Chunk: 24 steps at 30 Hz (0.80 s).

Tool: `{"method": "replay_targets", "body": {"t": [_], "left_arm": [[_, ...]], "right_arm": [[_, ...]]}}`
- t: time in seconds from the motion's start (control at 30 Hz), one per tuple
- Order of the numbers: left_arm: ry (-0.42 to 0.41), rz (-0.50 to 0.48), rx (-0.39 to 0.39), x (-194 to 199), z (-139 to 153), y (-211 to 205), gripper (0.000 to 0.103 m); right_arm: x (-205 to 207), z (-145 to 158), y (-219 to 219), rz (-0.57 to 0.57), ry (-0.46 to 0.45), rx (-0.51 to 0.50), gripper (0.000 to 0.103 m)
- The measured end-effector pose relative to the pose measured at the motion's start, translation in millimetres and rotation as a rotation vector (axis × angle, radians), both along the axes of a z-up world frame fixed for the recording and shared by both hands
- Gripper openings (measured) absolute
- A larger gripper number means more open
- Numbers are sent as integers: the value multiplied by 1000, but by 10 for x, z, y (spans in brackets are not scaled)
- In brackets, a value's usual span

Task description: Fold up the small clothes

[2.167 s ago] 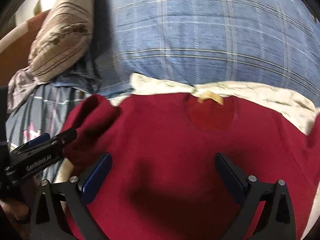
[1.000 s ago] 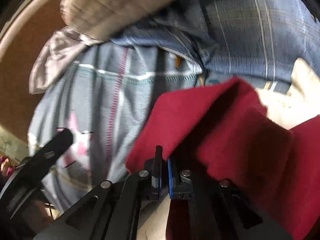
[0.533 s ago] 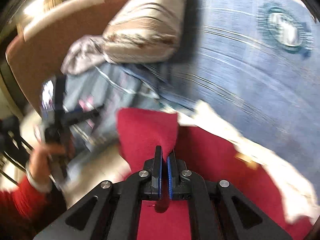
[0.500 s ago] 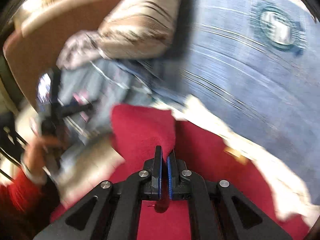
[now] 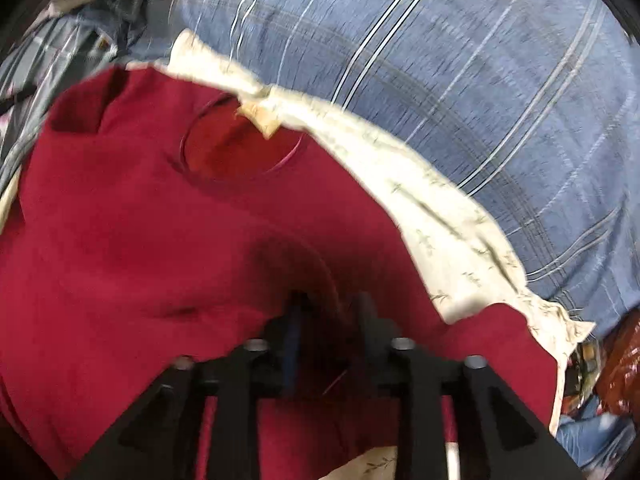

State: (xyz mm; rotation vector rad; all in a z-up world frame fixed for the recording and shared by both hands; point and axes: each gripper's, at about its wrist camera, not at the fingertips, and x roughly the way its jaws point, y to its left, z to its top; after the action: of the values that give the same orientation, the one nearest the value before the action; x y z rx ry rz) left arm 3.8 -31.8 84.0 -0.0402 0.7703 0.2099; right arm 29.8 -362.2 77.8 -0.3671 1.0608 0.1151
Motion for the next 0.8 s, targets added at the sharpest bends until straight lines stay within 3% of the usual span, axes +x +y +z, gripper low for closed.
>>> {"method": "replay_targets", "body": {"t": [0.1,0.2,0.37,0.4,0.47,0.57,0.67,0.8], "left_arm": [[1,24,16,22,5,35,93],[7,61,10,62,-18,96,93],[19,79,-11,108,-50,231,93],[18,83,-13,110,-48,253,93],[16,87,-27,119,-45,316,93],[15,81,-47,127,-43,354,93],[11,70,-31,131,-40,336,93],[17,48,-33,134,-60,248,93]], "right_arm": [[11,263,371,82,-69,229,58],[156,324,827,182,-70,409,59],[584,106,1634,274,-58,476,56],[654,22,1699,266,-42,472,53],[805,-200,1759,230,26,490,38],[919,-421,1813,236,106,567,5],[854,-359,1881,258,58,548,4],[995,-343,1904,168,3,527,3]]}}
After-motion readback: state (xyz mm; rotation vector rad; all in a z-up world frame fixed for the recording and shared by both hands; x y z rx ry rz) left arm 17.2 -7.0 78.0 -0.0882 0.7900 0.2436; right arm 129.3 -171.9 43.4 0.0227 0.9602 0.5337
